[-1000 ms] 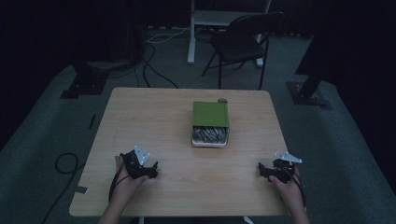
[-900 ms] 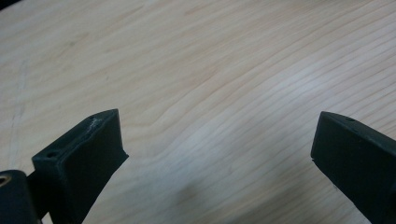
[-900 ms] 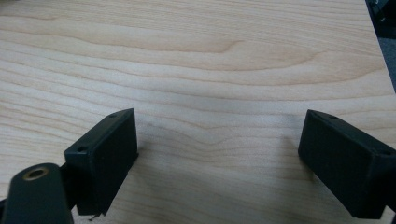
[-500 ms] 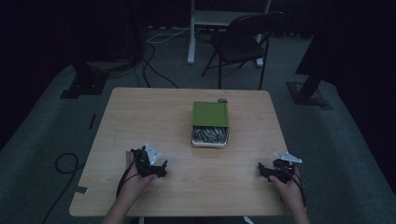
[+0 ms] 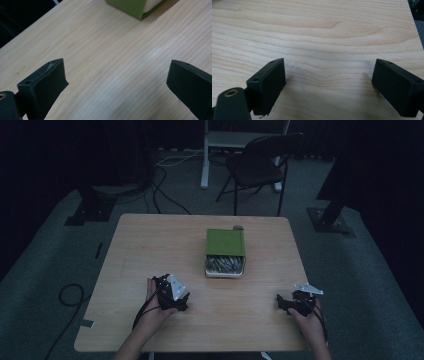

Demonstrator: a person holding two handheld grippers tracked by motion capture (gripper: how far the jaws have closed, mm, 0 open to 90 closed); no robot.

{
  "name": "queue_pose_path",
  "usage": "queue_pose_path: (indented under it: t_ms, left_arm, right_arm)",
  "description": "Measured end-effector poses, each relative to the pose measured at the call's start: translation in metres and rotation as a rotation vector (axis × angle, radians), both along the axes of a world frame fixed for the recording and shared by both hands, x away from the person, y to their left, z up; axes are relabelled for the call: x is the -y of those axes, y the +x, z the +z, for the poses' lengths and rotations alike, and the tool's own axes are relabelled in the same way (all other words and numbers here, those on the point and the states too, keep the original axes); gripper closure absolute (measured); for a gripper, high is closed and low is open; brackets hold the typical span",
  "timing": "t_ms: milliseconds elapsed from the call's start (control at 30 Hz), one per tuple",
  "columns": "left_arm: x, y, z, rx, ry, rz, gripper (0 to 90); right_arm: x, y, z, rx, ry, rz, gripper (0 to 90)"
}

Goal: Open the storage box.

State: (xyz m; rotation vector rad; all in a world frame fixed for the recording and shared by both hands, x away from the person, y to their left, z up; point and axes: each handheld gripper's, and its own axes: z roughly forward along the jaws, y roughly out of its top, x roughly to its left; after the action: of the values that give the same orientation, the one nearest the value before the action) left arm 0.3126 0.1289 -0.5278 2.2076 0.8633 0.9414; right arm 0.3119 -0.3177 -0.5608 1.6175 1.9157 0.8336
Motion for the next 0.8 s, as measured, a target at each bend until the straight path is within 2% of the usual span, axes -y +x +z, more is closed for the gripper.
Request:
queue_pose_path:
  t_ms: [67,133,200,300,367,433,567,667,800]
  left_arm:
    - [0.004,0.001,0.001,0.005,-0.004,-0.007,3.2]
    - [0.008,0.001,0.000,0.017,0.031,-0.018,3.2]
    - [0.012,0.001,0.000,0.012,0.038,-0.035,3.2]
    - [0.018,0.001,0.000,0.030,0.064,-0.054,3.2]
    - [0.023,0.001,0.001,0.042,0.066,-0.066,3.2]
    - [0.027,0.001,0.001,0.055,0.091,-0.087,3.2]
    - [0.036,0.002,0.002,0.080,0.110,-0.115,3.2]
    - [0.043,0.003,0.002,0.083,0.118,-0.139,3.2]
    - [0.051,0.003,0.002,0.112,0.149,-0.169,3.2]
  right_arm:
    - [0.000,0.000,0.000,0.000,0.000,0.000,11.4]
    - [0.000,0.000,0.000,0.000,0.000,0.000,11.4]
    - [0.000,0.000,0.000,0.000,0.000,0.000,11.4]
    - [0.000,0.000,0.000,0.000,0.001,-0.001,11.4]
    - [0.000,0.000,0.000,0.000,0.001,-0.001,11.4]
    - [0.000,0.000,0.000,-0.001,0.000,-0.001,11.4]
    - [0.000,0.000,0.000,-0.001,0.000,0.000,11.4]
    - [0.000,0.000,0.000,0.000,0.000,0.000,11.4]
    - [0.000,0.000,0.000,-0.001,0.000,0.000,11.4]
